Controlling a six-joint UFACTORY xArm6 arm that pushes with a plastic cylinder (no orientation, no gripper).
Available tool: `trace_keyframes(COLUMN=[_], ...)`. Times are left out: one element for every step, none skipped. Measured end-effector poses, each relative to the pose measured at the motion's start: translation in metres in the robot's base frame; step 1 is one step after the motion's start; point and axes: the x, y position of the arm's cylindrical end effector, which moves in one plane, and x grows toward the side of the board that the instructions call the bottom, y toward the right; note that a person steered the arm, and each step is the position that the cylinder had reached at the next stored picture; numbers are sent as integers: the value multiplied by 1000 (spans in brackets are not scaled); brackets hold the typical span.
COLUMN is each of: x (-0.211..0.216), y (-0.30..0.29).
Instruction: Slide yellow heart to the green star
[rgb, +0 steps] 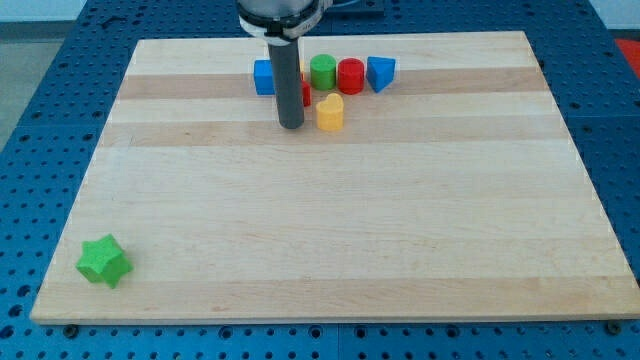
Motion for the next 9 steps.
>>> trace_keyframes(x=[-26,-42,-40,-22,-1,14,39,79,116], y=[2,32,72,81,59,16,-16,-45,-76])
